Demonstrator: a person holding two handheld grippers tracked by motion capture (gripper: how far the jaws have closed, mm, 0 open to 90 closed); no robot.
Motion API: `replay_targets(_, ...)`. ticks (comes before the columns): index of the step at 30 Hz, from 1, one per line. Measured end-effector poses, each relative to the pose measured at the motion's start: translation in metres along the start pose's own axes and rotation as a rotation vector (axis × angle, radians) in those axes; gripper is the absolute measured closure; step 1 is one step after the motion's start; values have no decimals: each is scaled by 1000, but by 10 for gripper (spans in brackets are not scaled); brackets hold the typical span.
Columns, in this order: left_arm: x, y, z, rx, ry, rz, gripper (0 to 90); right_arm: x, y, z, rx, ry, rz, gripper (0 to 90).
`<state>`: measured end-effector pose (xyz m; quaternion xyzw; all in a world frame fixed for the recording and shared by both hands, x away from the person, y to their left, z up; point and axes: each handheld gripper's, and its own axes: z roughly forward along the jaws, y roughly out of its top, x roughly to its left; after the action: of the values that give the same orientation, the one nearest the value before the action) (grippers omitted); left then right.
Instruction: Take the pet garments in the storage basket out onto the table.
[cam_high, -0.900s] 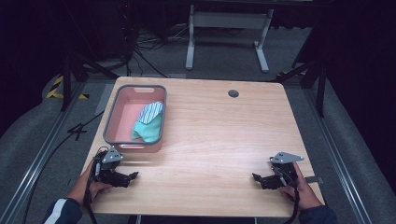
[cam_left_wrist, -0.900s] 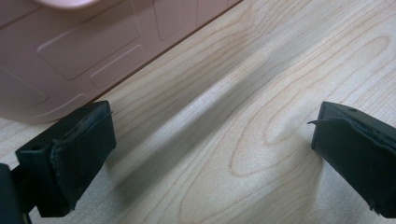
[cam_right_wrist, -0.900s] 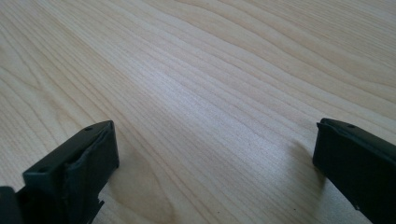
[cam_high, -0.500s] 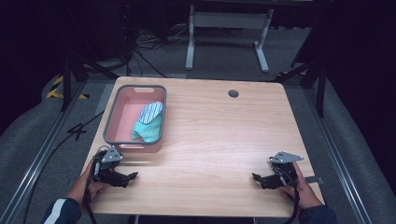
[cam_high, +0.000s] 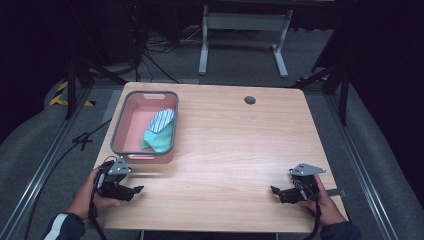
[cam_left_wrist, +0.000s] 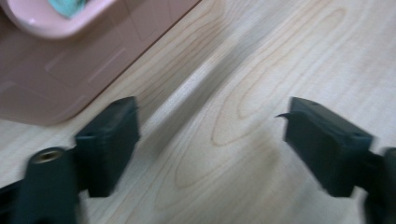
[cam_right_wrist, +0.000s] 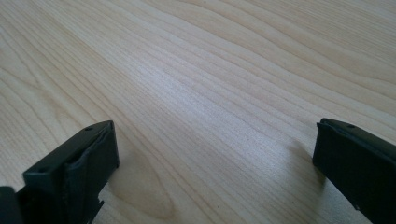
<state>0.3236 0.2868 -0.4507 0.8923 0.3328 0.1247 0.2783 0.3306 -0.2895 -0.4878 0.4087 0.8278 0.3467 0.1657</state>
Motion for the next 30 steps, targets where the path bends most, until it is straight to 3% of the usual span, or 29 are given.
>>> replay_targets(5, -6, 8, -19, -34, 22, 21, 207, 0, 0, 0, 1, -3, 5, 5)
replay_targets(13, -10, 23, -30, -41, 47, 77, 213, 0, 0, 0, 1, -3, 4, 5)
replay_targets(18, -9, 33, -41, -54, 71, 88, 210, 0, 0, 0, 1, -3, 4, 5)
replay_targets(21, -7, 40, -46, -76, 81, 71, 207, 0, 0, 0, 1, -3, 4, 5)
replay_targets(25, -8, 52, -49, -72, 88, 106, 206, 1, 0, 0, 1, -4, 5, 5)
replay_targets(30, -2, 70, -52, -82, 90, 104, 206, 1, 0, -1, 1, -4, 5, 5)
